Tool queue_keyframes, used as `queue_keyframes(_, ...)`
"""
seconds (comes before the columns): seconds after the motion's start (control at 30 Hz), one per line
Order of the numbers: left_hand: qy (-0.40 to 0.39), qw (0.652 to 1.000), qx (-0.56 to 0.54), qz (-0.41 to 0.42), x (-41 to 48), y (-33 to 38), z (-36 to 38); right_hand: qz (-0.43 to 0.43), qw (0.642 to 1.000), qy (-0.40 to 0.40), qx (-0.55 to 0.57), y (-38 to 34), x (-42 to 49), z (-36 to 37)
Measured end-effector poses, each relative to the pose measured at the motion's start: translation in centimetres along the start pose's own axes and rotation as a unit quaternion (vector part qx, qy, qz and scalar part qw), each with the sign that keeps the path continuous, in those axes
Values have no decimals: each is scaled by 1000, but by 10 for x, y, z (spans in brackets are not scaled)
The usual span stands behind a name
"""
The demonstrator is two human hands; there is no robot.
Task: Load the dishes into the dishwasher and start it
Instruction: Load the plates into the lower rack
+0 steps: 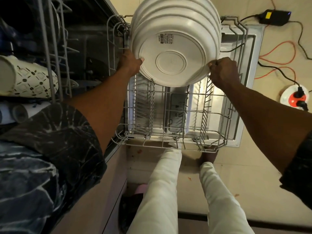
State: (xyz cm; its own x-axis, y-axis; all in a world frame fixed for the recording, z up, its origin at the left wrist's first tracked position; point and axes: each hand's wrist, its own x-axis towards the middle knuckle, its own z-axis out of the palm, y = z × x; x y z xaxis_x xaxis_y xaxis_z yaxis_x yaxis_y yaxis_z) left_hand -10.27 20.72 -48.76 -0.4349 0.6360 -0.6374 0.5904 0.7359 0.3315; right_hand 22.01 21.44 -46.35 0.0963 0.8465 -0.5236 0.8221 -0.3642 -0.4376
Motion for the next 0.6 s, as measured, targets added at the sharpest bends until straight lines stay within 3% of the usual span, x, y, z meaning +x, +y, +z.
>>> queue_keyframes(0.1,-20,1000,17,-16,-6,2,0,-31,999,-24,-29,8,-2,-5)
queue_keyframes(0.27,17,1000,-6,-18,-49,7,-1,-42,998,-26,-42,0,-31,-24)
queue_keyframes(0.6,66,996,6,66,-266,28,-18,-195,978,-71,-34,-40,-174,-99)
